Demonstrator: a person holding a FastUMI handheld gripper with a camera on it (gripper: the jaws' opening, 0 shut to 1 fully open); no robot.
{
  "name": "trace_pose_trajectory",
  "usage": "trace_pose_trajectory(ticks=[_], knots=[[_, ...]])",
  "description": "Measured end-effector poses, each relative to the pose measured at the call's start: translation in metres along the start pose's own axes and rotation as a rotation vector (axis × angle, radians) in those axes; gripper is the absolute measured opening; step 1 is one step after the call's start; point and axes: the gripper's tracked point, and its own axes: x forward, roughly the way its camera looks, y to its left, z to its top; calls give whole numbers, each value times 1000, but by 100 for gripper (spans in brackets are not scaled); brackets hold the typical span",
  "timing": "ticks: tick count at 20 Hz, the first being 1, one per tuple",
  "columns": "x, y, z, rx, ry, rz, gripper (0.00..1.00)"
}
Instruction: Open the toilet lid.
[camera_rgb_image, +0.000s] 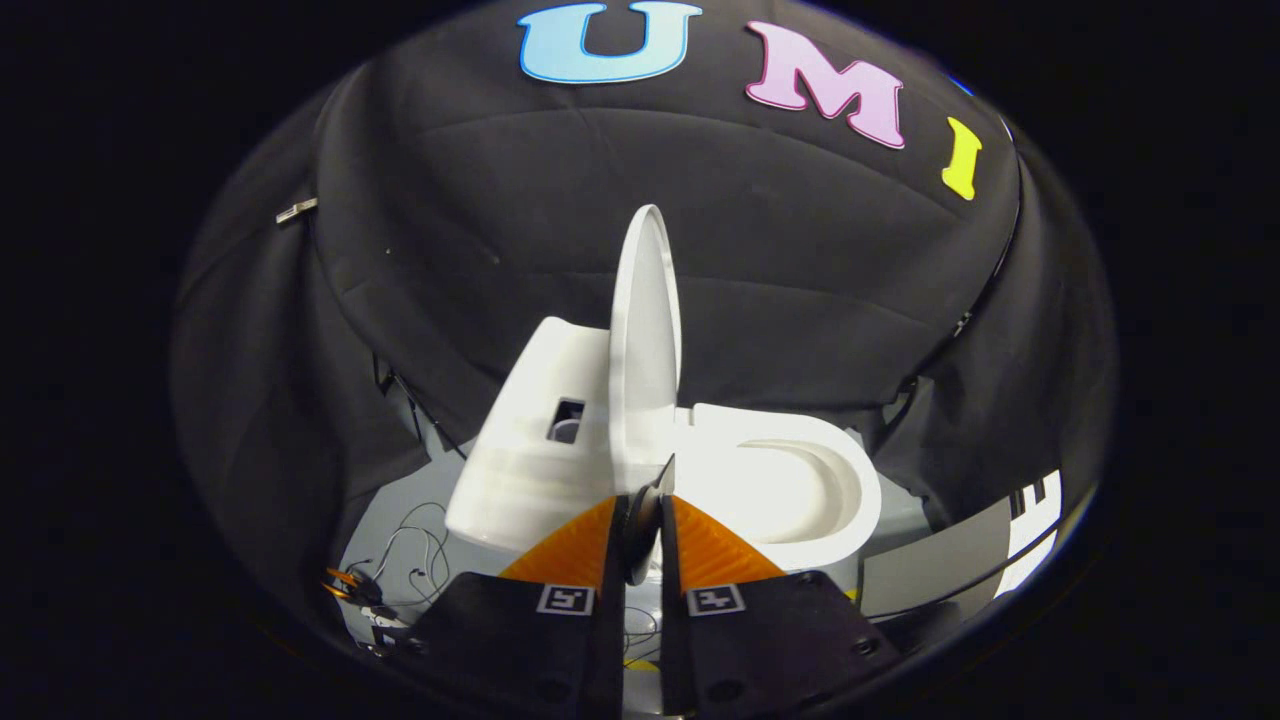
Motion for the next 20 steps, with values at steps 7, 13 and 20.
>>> trace_pose_trajectory(ticks=[7,13,20], knots=[[12,-14,-8,9,29,10,99],[-12,-15,29,15,-55,69,99],[-46,-52,75,107,-120,174,99]])
